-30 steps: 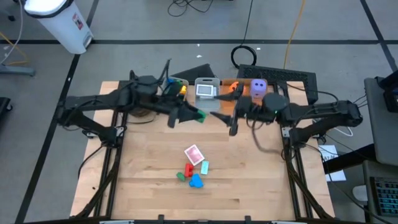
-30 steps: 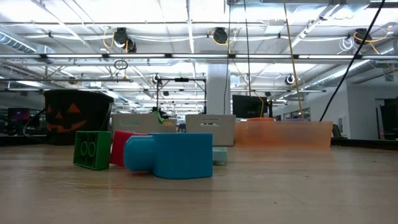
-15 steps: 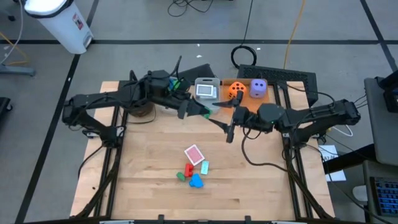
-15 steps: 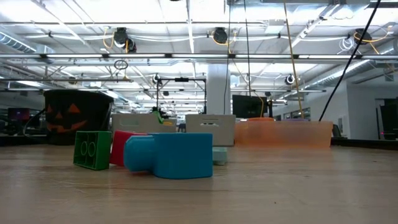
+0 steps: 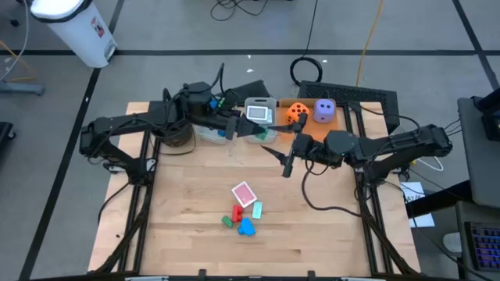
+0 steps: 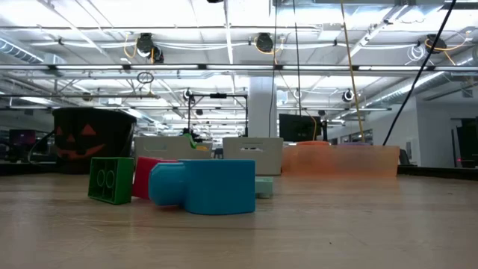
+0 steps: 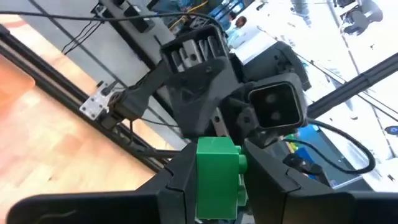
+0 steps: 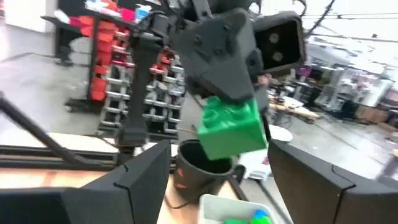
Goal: Pick & Place Toys
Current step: Put the green game piece into the left gray bin
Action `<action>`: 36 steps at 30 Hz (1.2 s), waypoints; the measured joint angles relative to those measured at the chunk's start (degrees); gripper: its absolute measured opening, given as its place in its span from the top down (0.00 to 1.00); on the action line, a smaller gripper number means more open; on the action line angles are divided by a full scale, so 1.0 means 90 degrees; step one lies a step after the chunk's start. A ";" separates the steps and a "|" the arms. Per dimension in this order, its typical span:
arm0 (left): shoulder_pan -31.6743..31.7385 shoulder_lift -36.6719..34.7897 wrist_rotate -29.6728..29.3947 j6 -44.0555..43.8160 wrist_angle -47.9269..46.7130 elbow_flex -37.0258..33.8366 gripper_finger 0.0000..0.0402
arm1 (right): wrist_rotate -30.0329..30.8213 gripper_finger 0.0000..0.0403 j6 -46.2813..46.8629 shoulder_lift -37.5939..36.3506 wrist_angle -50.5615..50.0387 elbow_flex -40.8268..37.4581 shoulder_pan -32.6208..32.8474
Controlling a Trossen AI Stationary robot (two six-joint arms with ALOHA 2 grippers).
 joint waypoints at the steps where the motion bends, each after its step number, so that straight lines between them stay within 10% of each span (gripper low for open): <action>1: 0.0000 -0.0002 0.0000 -0.0018 -0.0009 0.0002 0.75 | 0.0046 0.36 -0.0031 0.0032 0.0066 0.0000 0.0000; 36: 0.0000 0.0036 -0.0153 -0.0083 -0.0136 0.0002 0.75 | 0.0539 0.44 -0.0717 0.0259 0.0685 -0.0005 -0.0015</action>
